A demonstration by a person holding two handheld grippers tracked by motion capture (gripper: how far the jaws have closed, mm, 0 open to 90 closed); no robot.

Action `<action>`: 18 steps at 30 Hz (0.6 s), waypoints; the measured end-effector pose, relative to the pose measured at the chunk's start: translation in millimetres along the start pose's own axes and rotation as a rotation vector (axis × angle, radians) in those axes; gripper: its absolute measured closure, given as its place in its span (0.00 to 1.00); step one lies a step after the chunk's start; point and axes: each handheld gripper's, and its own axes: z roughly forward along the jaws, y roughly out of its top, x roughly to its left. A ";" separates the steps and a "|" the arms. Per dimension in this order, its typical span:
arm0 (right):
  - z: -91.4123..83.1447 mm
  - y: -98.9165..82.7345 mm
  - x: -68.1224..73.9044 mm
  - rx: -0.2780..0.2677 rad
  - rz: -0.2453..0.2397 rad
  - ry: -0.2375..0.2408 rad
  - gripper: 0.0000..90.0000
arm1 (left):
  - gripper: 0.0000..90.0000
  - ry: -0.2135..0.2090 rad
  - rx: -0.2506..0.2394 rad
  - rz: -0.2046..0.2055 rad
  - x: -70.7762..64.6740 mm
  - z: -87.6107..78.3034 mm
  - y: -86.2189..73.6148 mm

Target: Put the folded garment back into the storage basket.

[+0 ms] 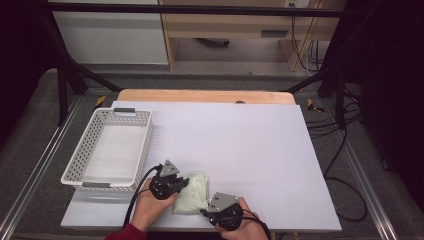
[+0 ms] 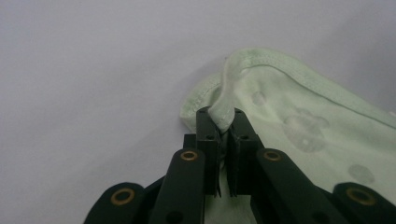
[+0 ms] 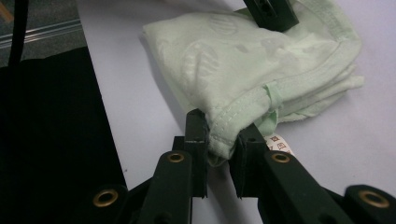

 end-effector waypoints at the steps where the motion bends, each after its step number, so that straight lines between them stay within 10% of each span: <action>1: -0.1 0.7 -0.2 0.002 0.000 0.000 0.88 | 0.95 0.002 -0.006 0.000 0.4 -2.1 0.8; 18: -8.0 17.3 0.9 -0.043 -0.061 -0.042 0.88 | 0.95 0.036 -0.079 0.051 0.9 -32.2 24.8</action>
